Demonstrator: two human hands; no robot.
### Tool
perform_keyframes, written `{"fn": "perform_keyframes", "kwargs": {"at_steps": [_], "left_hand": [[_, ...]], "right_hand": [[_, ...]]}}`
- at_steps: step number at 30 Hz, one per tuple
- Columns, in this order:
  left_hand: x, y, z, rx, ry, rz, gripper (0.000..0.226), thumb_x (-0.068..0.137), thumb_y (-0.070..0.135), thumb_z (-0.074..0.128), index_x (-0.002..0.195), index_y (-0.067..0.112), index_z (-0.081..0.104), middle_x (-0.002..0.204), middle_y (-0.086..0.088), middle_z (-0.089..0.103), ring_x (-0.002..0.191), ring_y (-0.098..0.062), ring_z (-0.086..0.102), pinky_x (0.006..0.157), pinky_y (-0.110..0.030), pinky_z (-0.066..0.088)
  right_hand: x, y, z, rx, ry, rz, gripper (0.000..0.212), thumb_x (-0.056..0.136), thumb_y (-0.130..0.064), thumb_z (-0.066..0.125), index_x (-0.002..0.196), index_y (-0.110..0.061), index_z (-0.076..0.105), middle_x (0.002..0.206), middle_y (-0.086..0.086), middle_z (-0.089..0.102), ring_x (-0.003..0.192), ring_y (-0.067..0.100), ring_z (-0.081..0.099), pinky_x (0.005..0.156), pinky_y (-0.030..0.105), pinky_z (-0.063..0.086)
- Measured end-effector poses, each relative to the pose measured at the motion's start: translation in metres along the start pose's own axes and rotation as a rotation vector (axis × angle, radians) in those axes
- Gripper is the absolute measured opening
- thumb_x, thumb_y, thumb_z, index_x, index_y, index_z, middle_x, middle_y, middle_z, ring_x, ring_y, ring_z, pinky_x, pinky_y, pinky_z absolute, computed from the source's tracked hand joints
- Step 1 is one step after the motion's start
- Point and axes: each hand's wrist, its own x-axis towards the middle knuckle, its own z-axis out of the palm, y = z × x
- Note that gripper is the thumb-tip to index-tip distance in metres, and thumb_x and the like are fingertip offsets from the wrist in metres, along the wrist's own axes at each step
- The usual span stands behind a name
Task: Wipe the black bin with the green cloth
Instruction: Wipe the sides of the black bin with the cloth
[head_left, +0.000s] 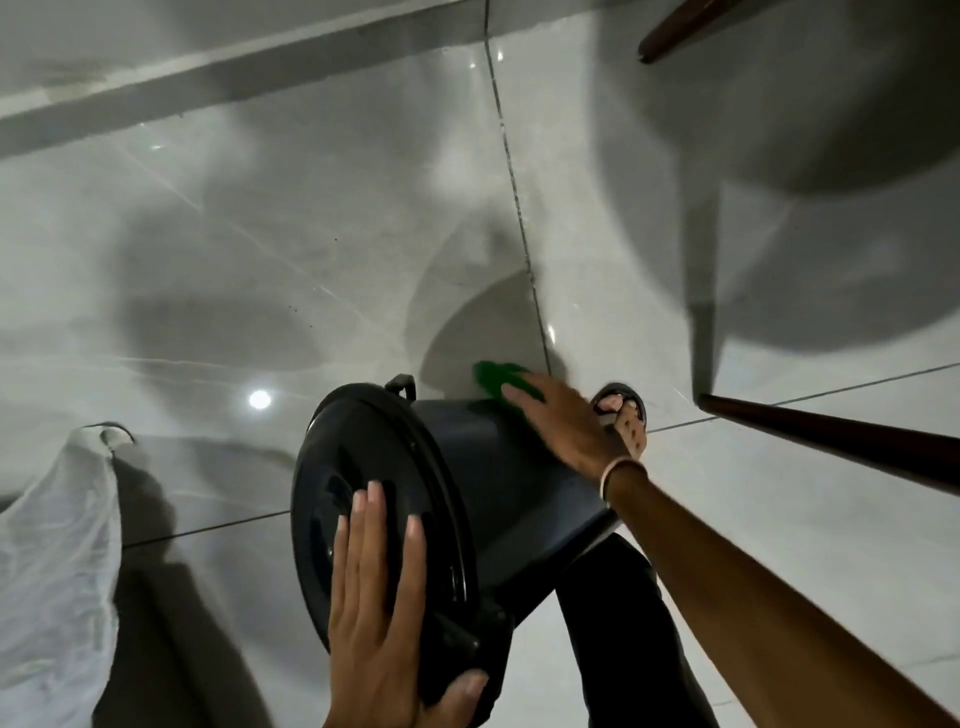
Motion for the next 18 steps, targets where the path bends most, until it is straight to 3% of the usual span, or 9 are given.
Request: {"fn": "perform_keyframes", "kwargs": {"at_steps": [2, 5, 7, 9, 11, 12, 15, 16, 18], "left_hand": [[-0.007, -0.001, 0.001, 0.004, 0.019, -0.004, 0.092, 0.101, 0.08, 0.019, 0.174, 0.025, 0.009, 0.184, -0.01, 0.004, 0.171, -0.038, 0.011, 0.132, -0.065, 0.02], [-0.013, -0.003, -0.001, 0.001, 0.024, 0.027, 0.083, 0.103, 0.078, 0.02, 0.173, 0.031, 0.019, 0.184, -0.01, 0.004, 0.171, -0.037, 0.01, 0.133, -0.064, 0.018], [-0.01, -0.006, -0.002, 0.02, 0.011, 0.059, 0.071, 0.105, 0.076, 0.019, 0.163, 0.038, 0.035, 0.184, -0.011, 0.003, 0.171, -0.035, 0.008, 0.134, -0.061, 0.014], [-0.006, -0.005, -0.003, 0.051, -0.019, 0.062, 0.067, 0.105, 0.076, 0.017, 0.159, 0.044, 0.039, 0.182, -0.019, 0.009, 0.172, -0.034, 0.008, 0.134, -0.062, 0.013], [-0.004, -0.002, -0.003, 0.086, -0.03, 0.053, 0.069, 0.105, 0.075, 0.016, 0.162, 0.045, 0.039, 0.171, -0.032, 0.022, 0.172, -0.031, 0.009, 0.13, -0.069, 0.016], [-0.004, -0.001, -0.003, 0.112, -0.032, 0.062, 0.069, 0.106, 0.074, 0.016, 0.159, 0.041, 0.045, 0.166, -0.034, 0.028, 0.172, -0.03, 0.01, 0.127, -0.073, 0.019], [-0.005, 0.005, -0.003, 0.19, -0.036, 0.204, 0.06, 0.108, 0.067, 0.019, 0.137, 0.035, 0.06, 0.155, -0.031, 0.042, 0.171, -0.026, 0.015, 0.121, -0.078, 0.023], [-0.003, 0.007, -0.002, 0.199, -0.043, 0.258, 0.054, 0.108, 0.065, 0.023, 0.125, 0.034, 0.064, 0.155, -0.027, 0.046, 0.171, -0.023, 0.018, 0.123, -0.077, 0.022], [0.003, 0.008, -0.002, 0.188, -0.069, 0.339, 0.048, 0.106, 0.062, 0.032, 0.104, 0.03, 0.068, 0.158, -0.019, 0.057, 0.168, -0.02, 0.026, 0.128, -0.072, 0.018]], "right_hand": [[-0.045, -0.022, 0.026, 0.041, 0.031, -0.382, 0.045, 0.103, -0.054, 0.054, 0.146, -0.041, 0.057, 0.148, -0.036, 0.053, 0.14, -0.016, 0.047, 0.116, 0.006, 0.027], [-0.104, 0.013, 0.042, -0.007, 0.099, -0.583, 0.045, 0.108, -0.056, 0.047, 0.152, -0.046, 0.046, 0.164, -0.032, 0.032, 0.154, -0.008, 0.03, 0.128, 0.017, 0.019], [-0.094, 0.057, 0.029, 0.026, 0.204, -0.414, 0.046, 0.11, -0.044, 0.049, 0.155, -0.033, 0.045, 0.169, -0.025, 0.032, 0.158, 0.001, 0.03, 0.134, 0.028, 0.023], [-0.065, 0.079, 0.013, 0.219, 0.274, -0.015, 0.046, 0.111, -0.027, 0.053, 0.156, -0.022, 0.046, 0.165, -0.001, 0.047, 0.156, 0.022, 0.042, 0.132, 0.046, 0.032], [-0.042, 0.077, 0.009, 0.255, 0.309, 0.232, 0.046, 0.11, -0.024, 0.055, 0.156, -0.018, 0.048, 0.162, 0.009, 0.05, 0.154, 0.032, 0.043, 0.129, 0.046, 0.035], [-0.042, 0.068, 0.014, 0.233, 0.322, 0.172, 0.045, 0.11, -0.024, 0.058, 0.154, -0.017, 0.051, 0.16, 0.008, 0.052, 0.153, 0.03, 0.044, 0.127, 0.042, 0.036], [-0.089, 0.028, 0.041, 0.122, 0.241, -0.335, 0.043, 0.108, -0.046, 0.055, 0.151, -0.038, 0.051, 0.158, -0.015, 0.05, 0.151, 0.006, 0.044, 0.125, 0.023, 0.032], [-0.108, 0.024, 0.049, 0.079, 0.215, -0.458, 0.043, 0.108, -0.052, 0.051, 0.15, -0.046, 0.048, 0.16, -0.015, 0.047, 0.152, 0.008, 0.043, 0.125, 0.023, 0.032], [-0.119, 0.029, 0.057, 0.037, 0.191, -0.536, 0.044, 0.109, -0.056, 0.044, 0.151, -0.043, 0.046, 0.162, -0.004, 0.047, 0.151, 0.016, 0.045, 0.125, 0.03, 0.035]]}}
